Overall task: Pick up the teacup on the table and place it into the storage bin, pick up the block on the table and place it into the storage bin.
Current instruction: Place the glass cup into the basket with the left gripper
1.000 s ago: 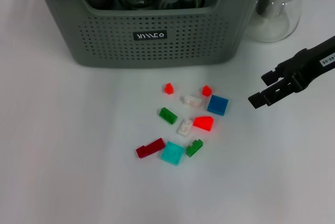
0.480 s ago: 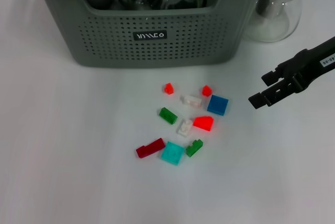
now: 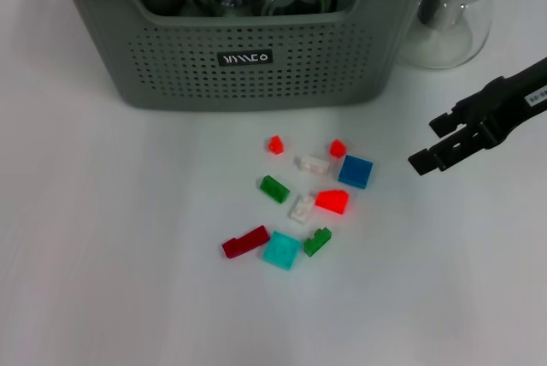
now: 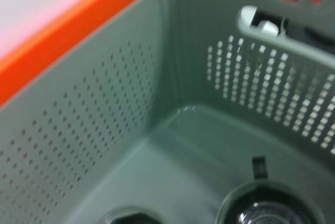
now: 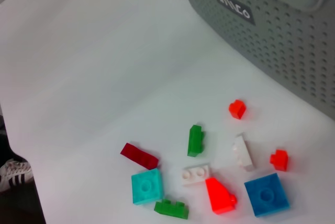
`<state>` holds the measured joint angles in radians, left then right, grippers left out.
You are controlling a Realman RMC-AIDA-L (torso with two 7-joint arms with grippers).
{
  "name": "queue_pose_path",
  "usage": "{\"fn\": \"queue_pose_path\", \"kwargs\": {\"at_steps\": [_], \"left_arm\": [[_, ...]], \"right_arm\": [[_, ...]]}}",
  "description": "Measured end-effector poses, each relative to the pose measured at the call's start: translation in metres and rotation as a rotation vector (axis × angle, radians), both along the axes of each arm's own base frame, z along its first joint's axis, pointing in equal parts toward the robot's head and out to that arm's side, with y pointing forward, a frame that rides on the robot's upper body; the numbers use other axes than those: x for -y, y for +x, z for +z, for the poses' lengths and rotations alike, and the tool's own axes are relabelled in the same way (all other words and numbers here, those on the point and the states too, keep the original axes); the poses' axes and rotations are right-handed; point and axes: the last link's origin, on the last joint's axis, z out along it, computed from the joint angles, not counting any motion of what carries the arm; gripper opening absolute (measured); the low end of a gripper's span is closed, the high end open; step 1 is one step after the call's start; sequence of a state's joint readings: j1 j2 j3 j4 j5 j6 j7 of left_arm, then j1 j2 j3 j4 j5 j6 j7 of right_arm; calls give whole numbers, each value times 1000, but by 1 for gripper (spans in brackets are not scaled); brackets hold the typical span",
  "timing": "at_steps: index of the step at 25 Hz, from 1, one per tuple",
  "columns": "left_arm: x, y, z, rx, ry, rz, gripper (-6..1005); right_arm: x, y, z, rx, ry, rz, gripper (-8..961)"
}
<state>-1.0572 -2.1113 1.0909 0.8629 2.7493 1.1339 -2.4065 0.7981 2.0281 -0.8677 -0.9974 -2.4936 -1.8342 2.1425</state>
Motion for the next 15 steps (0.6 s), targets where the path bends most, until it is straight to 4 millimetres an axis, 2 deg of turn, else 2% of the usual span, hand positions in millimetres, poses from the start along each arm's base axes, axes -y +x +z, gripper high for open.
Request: {"fn": "queue_pose_path", "kwargs": {"at_steps": [5,9,13,15], "left_arm": [[10,20,27,45,39,-38,281],[25,35,56,122,72,-70,469],[55,38,87,318,3,-124,620],[78,34,101,456,-99,-196,689]], "right_arm": [[-2,1,5,3,8,1,944],[-3,2,10,11,16,2,945],[-5,3,14,20,22,8,945],[-6,3,16,21,24,13,945]]}}
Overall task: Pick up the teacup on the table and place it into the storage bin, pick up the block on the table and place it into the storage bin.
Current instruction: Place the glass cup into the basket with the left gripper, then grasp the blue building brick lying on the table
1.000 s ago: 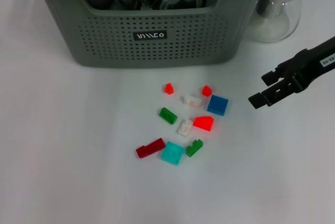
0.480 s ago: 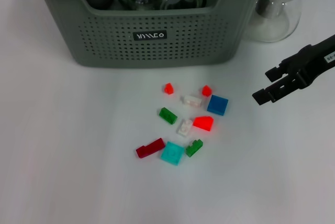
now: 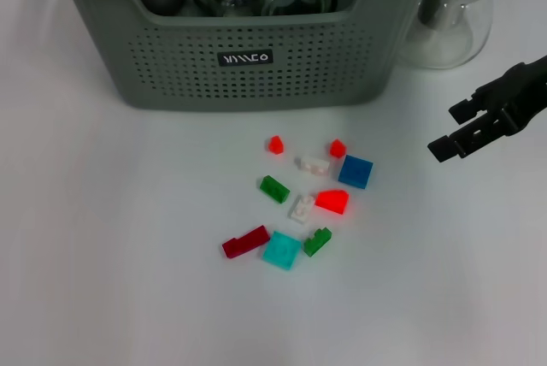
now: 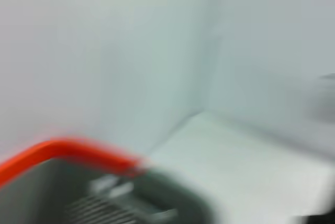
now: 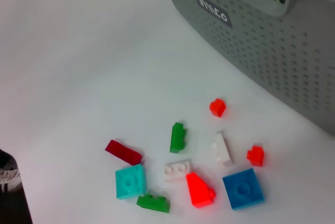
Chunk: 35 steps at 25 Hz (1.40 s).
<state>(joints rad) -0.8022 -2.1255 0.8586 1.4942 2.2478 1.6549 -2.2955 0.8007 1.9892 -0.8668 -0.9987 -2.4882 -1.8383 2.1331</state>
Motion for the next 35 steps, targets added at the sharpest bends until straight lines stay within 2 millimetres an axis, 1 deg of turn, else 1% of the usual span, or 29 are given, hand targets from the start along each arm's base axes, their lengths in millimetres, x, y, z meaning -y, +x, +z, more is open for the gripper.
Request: {"fn": "queue_pose_path", "kwargs": {"at_steps": [2,4,5,8,12,14,17,20,23,29,35], "left_arm": [[22,-11,7,104,-100,-82,738],[38,-23,7,163,-170,-130,768],[47,-33,4,190,-209,-144,783],[61,-61,-8,228,-262,-149,805],[77,-105,-33,290,-300,-136,820],[83,-119,-40,296,-293,-153,828],[96,-141,-56,267,-256,-241,839],[107,-156,-69,222,-203,-321,883],[112,-166,-78,211,-168,-339,882],[116,-176,-88,183,-168,-356,881],[115,-181,-96,146,-183,-356,880]], "right_arm": [[0,0,0,1,0,4,945],[0,0,0,2,-2,9,944],[0,1,0,2,-3,11,944],[1,0,-4,7,-11,23,944],[0,-3,-13,21,-21,51,945],[-1,-5,-20,37,-26,69,945],[-2,-8,-32,68,-30,99,945],[-4,-12,-47,111,-42,124,945],[-7,-15,-60,158,-47,145,945],[-13,-21,-85,280,-52,188,944],[-16,-25,-101,331,-70,213,944]]}}
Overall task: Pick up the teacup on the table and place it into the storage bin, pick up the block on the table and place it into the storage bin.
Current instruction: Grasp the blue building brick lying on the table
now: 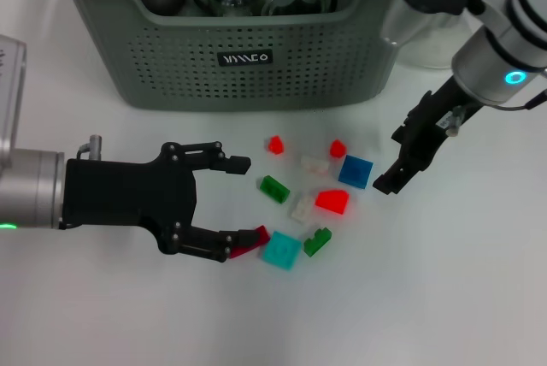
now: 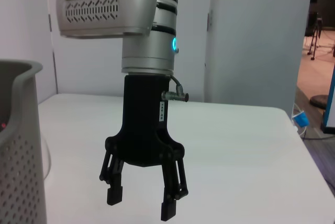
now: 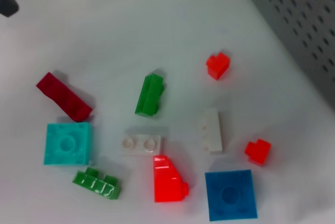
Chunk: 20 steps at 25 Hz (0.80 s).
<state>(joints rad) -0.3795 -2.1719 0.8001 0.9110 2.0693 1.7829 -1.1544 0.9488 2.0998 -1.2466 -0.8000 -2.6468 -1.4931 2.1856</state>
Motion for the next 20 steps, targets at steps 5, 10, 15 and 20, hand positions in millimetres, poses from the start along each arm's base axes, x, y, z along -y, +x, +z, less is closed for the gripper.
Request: {"fn": "queue_pose_path", "kwargs": {"at_steps": [5,10,15,20], "left_arm": [[-3,0,-2,-15,6,-1,879],[-5,1,-3,-17,7,1,879],[-7,1,-3,-18,11,7,880],[-9,0,-3,-21,18,12,880]], "right_arm": [[-2,-5,-10,36,-2,28,944],[-3,-9,-20,63,-12,54,944],[-2,-9,-29,80,-28,67,944],[0,-10,-35,103,-32,91,944]]}}
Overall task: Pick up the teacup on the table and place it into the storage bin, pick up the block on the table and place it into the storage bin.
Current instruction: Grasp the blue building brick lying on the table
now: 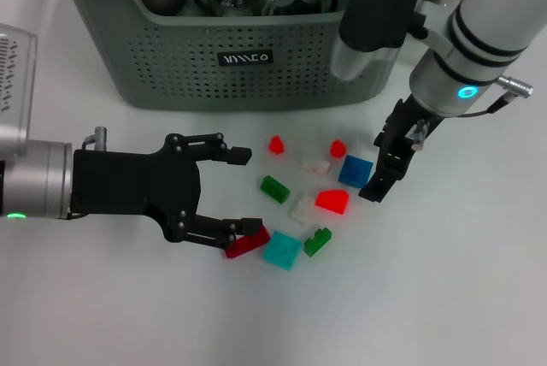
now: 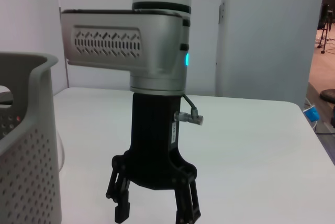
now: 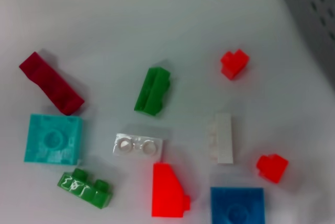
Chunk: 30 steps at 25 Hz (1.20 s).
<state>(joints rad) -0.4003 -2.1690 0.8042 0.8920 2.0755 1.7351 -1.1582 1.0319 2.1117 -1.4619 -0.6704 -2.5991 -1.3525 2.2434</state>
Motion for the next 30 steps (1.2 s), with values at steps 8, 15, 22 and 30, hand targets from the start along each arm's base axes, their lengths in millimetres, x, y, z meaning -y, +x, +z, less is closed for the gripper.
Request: {"fn": "queue_pose_path", "kwargs": {"at_steps": [8,15,22,30], "left_arm": [[-1,0,-1,6,1,6,879],[-2,0,-2,4,6,10,880],[-1,-1,-2,4,4,15,879],[0,-2,-2,4,3,18,879]], "right_arm": [[1,-2,-7,22,10,27,945],[4,-3,-15,42,13,49,945],[4,-5,-16,49,15,57,945],[6,-4,-18,71,6,73,819]]}}
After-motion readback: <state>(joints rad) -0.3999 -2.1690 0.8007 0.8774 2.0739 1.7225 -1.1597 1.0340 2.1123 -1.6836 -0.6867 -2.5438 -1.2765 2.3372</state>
